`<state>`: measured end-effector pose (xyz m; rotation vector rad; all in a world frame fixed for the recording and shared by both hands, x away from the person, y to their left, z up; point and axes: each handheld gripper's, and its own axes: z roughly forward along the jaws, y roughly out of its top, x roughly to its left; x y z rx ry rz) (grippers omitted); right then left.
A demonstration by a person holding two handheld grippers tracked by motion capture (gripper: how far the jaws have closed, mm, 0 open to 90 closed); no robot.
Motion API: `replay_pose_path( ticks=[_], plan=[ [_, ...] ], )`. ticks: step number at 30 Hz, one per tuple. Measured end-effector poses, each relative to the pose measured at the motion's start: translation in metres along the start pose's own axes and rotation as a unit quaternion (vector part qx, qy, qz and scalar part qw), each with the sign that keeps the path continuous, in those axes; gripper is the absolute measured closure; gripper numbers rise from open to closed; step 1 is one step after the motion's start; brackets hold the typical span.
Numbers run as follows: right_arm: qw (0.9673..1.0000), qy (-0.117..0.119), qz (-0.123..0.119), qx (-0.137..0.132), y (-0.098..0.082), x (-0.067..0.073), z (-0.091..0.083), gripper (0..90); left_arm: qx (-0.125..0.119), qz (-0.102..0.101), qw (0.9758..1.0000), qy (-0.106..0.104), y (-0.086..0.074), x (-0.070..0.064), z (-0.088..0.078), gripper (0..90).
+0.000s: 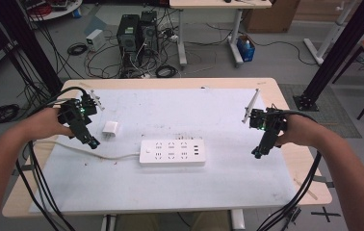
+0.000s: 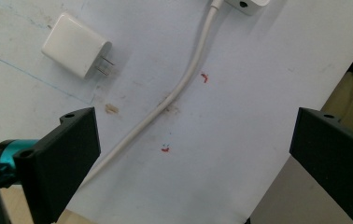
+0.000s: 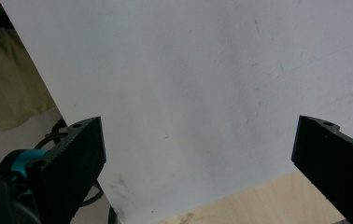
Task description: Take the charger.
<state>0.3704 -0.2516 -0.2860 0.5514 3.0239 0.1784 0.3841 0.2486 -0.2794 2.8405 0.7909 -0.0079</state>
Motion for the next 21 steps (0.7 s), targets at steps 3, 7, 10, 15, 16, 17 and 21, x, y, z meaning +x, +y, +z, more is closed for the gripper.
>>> replay_pose_path(
  ticks=[3, 7, 10, 15, 16, 17, 21],
  plan=[
    [1.0000, -0.004, 0.000, 0.000, -0.001, 0.000, 0.000, 2.3, -0.006, -0.007, 0.9999, 0.005, 0.000, 0.000, -0.001, 1.8],
    [1.0000, -0.005, 0.003, 0.000, 0.000, 0.002, 0.000, 2.3, -0.018, -0.016, 0.9997, 0.011, 0.001, 0.000, -0.004, 1.8],
    [1.0000, -0.007, 0.002, -0.002, 0.001, 0.002, 0.001, 2.3, -0.024, -0.032, 0.9990, 0.020, 0.001, 0.001, -0.004, 1.8],
    [0.9999, -0.010, -0.003, -0.004, 0.003, 0.003, 0.003, 2.3, -0.022, -0.057, 0.9977, 0.030, 0.003, 0.003, -0.002, 1.8],
    [0.9999, -0.010, -0.004, -0.004, 0.003, 0.002, 0.003, 2.3, -0.026, -0.065, 0.9971, 0.030, 0.003, 0.004, -0.001, 1.8],
    [0.9999, -0.010, -0.002, -0.005, 0.003, 0.002, 0.004, 2.3, -0.027, -0.076, 0.9963, 0.030, 0.004, 0.006, -0.001, 1.8],
    [0.9999, -0.012, 0.003, -0.006, 0.002, 0.002, 0.005, 2.3, -0.046, -0.127, 0.9904, 0.027, 0.005, 0.011, 0.000, 1.8]
  ],
)
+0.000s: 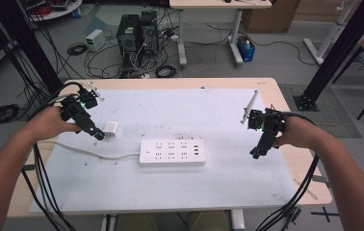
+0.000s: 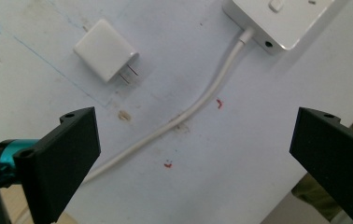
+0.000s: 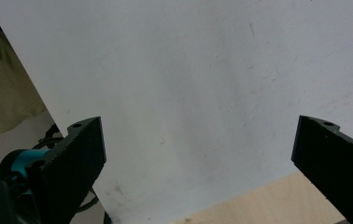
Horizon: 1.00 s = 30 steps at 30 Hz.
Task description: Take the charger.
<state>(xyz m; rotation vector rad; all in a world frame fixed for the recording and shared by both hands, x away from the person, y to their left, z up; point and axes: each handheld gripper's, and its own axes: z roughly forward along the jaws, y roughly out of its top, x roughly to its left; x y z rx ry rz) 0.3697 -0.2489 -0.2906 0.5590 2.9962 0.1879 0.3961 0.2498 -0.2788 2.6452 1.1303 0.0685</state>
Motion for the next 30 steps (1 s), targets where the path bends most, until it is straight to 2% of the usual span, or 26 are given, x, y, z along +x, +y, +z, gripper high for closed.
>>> replay_pose_path(
  ticks=[2, 4, 7, 9, 10, 11, 12, 13, 14, 16, 19, 23, 25, 27, 29, 30],
  plan=[
    [1.0000, 0.000, -0.001, -0.001, -0.001, 0.000, 0.000, 2.2, 0.007, -0.042, 0.9991, -0.003, 0.002, 0.005, 0.001, 1.8],
    [1.0000, -0.001, 0.003, 0.002, -0.001, 0.000, 0.000, 2.3, 0.008, -0.066, 0.9977, 0.013, 0.004, 0.009, 0.004, 1.8],
    [1.0000, -0.003, 0.000, 0.001, -0.002, -0.001, 0.001, 2.3, 0.001, -0.081, 0.9964, 0.026, 0.006, 0.013, 0.010, 1.8],
    [1.0000, -0.003, 0.003, 0.002, -0.002, -0.001, 0.001, 2.3, -0.004, -0.093, 0.9947, 0.043, 0.008, 0.015, 0.015, 1.8],
    [1.0000, -0.003, 0.003, 0.002, -0.002, -0.001, 0.001, 2.3, -0.004, -0.093, 0.9947, 0.043, 0.008, 0.015, 0.015, 1.8],
    [1.0000, -0.003, 0.002, 0.003, -0.002, -0.002, 0.001, 2.3, -0.011, -0.113, 0.9921, 0.054, 0.010, 0.018, 0.020, 1.8],
    [1.0000, -0.003, 0.002, 0.003, -0.002, -0.002, 0.001, 2.3, -0.011, -0.113, 0.9921, 0.054, 0.010, 0.018, 0.020, 1.8],
    [1.0000, -0.004, 0.002, 0.003, -0.002, -0.003, 0.002, 2.3, -0.017, -0.135, 0.9890, 0.059, 0.011, 0.021, 0.024, 1.8],
    [1.0000, -0.004, 0.002, 0.003, -0.002, -0.003, 0.002, 2.3, -0.018, -0.145, 0.9875, 0.060, 0.012, 0.022, 0.025, 1.8],
    [1.0000, -0.004, 0.000, 0.004, -0.002, -0.004, 0.003, 2.3, -0.024, -0.176, 0.9818, 0.067, 0.014, 0.026, 0.031, 1.8],
    [1.0000, -0.004, 0.003, 0.004, -0.001, -0.005, 0.003, 2.3, -0.028, -0.207, 0.9753, 0.071, 0.016, 0.030, 0.038, 1.8],
    [1.0000, -0.004, 0.004, 0.003, -0.002, -0.006, 0.004, 2.3, -0.025, -0.227, 0.9704, 0.079, 0.021, 0.032, 0.052, 1.8],
    [1.0000, -0.004, 0.004, 0.002, -0.003, -0.007, 0.004, 2.3, -0.030, -0.241, 0.9669, 0.079, 0.023, 0.033, 0.058, 1.8],
    [1.0000, -0.004, 0.003, 0.000, -0.003, -0.007, 0.004, 2.2, -0.030, -0.248, 0.9650, 0.080, 0.025, 0.034, 0.064, 1.8],
    [1.0000, -0.005, 0.005, 0.000, -0.003, -0.007, 0.004, 2.3, -0.025, -0.249, 0.9640, 0.090, 0.027, 0.035, 0.069, 1.8],
    [1.0000, -0.005, 0.005, 0.000, -0.004, -0.008, 0.004, 2.3, -0.025, -0.255, 0.9625, 0.090, 0.027, 0.037, 0.072, 1.8]
  ],
)
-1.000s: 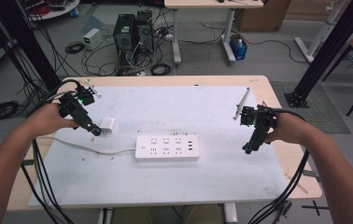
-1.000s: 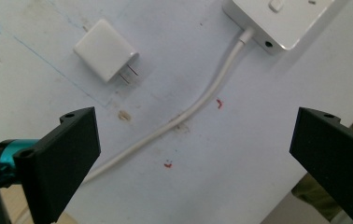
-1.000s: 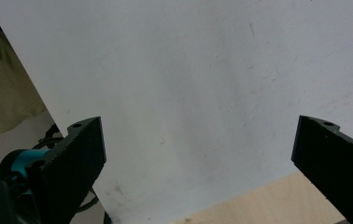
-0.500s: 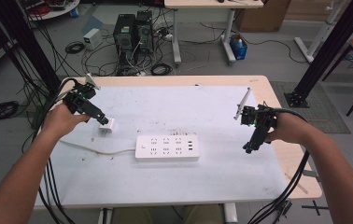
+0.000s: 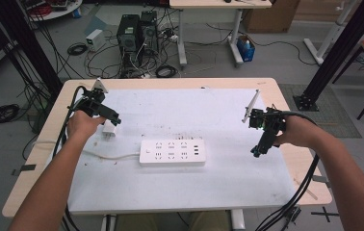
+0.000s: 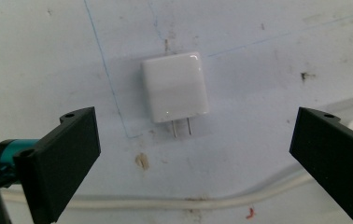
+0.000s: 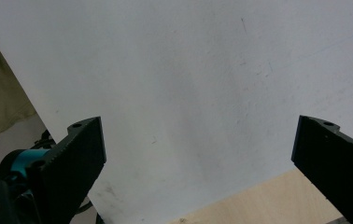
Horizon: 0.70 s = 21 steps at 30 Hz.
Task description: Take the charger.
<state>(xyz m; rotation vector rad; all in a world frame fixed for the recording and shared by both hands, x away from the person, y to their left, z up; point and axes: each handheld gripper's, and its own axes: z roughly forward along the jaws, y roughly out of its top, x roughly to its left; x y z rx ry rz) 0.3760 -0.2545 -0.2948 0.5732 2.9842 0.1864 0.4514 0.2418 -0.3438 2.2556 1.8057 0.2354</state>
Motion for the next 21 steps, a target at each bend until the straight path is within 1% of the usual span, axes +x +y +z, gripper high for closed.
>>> replay_pose_path(
  ticks=[1, 3, 7, 12, 17, 18, 21],
  plan=[
    [1.0000, 0.001, -0.001, -0.001, -0.001, -0.001, 0.000, 2.3, -0.004, -0.008, 1.0000, 0.001, 0.000, 0.000, 0.002, 1.8],
    [1.0000, 0.002, 0.001, -0.002, -0.001, -0.001, 0.000, 2.3, -0.006, -0.016, 0.9998, 0.004, 0.002, 0.000, 0.008, 1.8],
    [1.0000, 0.002, 0.004, -0.003, -0.003, -0.002, 0.001, 2.3, -0.005, -0.023, 0.9997, 0.007, 0.006, 0.000, 0.021, 1.8],
    [0.9999, 0.004, 0.007, -0.007, -0.006, -0.003, 0.002, 2.3, -0.009, -0.020, 0.9997, 0.012, 0.010, -0.001, 0.035, 1.8],
    [0.9999, 0.004, 0.006, -0.008, -0.009, -0.004, 0.002, 2.2, -0.006, -0.020, 0.9996, 0.018, 0.010, -0.002, 0.051, 1.8],
    [0.9999, 0.004, 0.006, -0.008, -0.009, -0.004, 0.002, 2.3, -0.002, -0.019, 0.9997, 0.017, 0.010, -0.002, 0.054, 1.8],
    [0.9999, 0.005, 0.005, -0.008, -0.011, -0.005, 0.002, 2.3, -0.002, -0.020, 0.9996, 0.019, 0.009, -0.002, 0.059, 3.5]
  ],
)
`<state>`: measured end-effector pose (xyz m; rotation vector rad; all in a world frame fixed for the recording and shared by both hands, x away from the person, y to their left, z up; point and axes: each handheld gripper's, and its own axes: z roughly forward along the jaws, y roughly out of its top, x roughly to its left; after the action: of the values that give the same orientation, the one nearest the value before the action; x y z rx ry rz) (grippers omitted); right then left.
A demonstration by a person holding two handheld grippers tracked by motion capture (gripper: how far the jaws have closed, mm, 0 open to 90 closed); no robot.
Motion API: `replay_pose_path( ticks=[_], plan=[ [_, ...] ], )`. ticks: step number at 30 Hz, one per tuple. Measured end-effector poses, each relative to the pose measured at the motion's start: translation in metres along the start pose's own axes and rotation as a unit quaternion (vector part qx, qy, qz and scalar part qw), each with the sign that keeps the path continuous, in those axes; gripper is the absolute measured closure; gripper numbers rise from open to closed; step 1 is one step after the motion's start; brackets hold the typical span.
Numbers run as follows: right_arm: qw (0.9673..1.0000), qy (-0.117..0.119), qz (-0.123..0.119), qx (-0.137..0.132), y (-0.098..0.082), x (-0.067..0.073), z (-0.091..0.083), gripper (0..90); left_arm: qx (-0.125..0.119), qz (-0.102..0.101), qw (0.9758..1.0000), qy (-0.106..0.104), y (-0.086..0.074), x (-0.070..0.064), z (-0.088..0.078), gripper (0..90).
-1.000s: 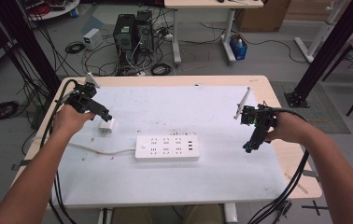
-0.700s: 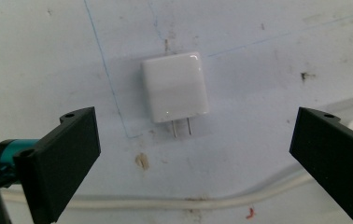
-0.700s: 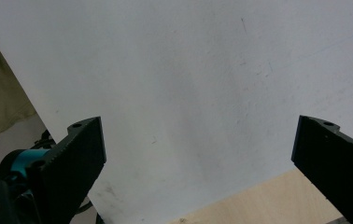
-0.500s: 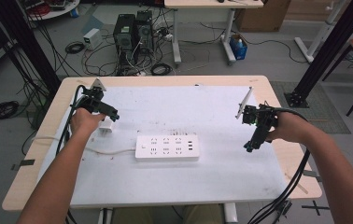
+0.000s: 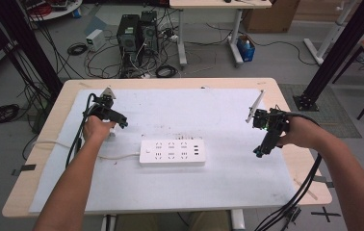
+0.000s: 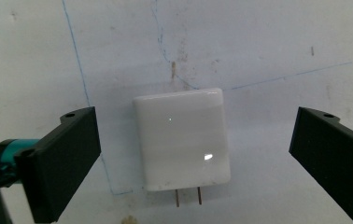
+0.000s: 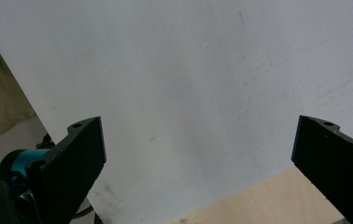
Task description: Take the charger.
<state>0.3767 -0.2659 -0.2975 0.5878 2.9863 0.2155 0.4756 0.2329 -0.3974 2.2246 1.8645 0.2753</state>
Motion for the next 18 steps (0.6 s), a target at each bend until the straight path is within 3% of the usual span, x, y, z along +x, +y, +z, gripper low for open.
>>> replay_pose_path(
  ticks=[6, 8, 14, 18],
  plan=[
    [1.0000, 0.003, 0.005, -0.001, -0.003, -0.001, 0.003, 2.2, 0.006, -0.009, 0.9999, 0.008, -0.002, 0.004, 0.012, 3.6],
    [1.0000, 0.004, 0.005, -0.002, -0.004, -0.002, 0.004, 2.3, 0.000, -0.008, 1.0000, 0.002, -0.003, 0.006, 0.013, 12.2],
    [1.0000, 0.006, 0.007, -0.002, -0.005, -0.004, 0.006, 2.2, 0.000, -0.010, 0.9999, 0.011, -0.004, 0.008, 0.017, 12.7],
    [1.0000, 0.006, 0.005, -0.003, -0.004, -0.004, 0.007, 2.3, 0.001, -0.011, 0.9999, 0.005, -0.005, 0.009, 0.019, 17.2]
  ],
)
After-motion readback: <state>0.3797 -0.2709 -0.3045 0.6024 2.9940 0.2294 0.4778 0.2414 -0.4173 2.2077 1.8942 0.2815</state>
